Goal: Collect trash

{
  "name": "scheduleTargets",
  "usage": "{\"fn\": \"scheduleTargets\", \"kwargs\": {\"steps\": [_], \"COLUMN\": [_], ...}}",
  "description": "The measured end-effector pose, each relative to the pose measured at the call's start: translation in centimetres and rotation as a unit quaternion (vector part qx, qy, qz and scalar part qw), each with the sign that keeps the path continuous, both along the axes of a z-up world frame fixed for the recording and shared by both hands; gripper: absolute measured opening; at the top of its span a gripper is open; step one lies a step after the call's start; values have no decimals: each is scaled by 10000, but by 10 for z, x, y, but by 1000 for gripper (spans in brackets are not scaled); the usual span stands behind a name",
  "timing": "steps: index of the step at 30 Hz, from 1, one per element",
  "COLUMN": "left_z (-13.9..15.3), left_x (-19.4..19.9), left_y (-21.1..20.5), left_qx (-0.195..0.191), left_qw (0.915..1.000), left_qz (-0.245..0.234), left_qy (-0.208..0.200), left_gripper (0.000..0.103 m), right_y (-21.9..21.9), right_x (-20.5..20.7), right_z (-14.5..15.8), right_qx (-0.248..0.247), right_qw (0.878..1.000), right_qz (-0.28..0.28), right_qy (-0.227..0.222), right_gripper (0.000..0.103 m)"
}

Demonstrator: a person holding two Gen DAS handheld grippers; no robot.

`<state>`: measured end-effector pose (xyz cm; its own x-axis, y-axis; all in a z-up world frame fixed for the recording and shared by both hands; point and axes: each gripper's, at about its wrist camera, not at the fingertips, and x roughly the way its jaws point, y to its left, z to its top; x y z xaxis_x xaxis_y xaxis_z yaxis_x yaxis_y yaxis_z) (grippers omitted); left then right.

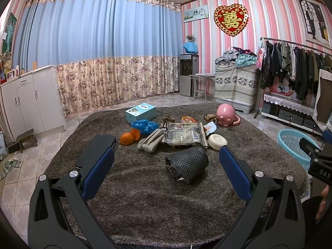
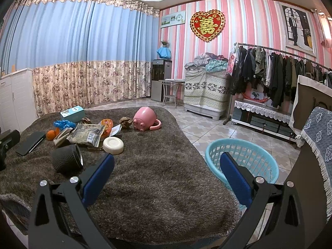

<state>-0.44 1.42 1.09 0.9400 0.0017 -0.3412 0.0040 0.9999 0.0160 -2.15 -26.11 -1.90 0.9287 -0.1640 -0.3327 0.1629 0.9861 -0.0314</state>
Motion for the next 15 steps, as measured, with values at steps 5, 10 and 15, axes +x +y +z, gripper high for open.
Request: {"fn": "scheduleTargets", "kwargs": {"steps": [5,10,15], "left_z": [-1,-12,-20], "left_x": [1,6,13], "left_y": [1,-5,-8], "left_qx": [-18,-11,9], "left_qw": [10000,10000,9998], "left_qz": [-16,-51,-76], "left_qy": [9,80,177], "left_gripper": [98,98,98], "right_y": [0,0,-1], "right_x": [-2,-1,-3], "right_z": [1,0,0], "right_qx": [-7,-2,-8], "right_qw": [10000,10000,10000], "right_qz": [7,9,3], "right_qy": [-2,4,24], "right_gripper": [99,99,99]}}
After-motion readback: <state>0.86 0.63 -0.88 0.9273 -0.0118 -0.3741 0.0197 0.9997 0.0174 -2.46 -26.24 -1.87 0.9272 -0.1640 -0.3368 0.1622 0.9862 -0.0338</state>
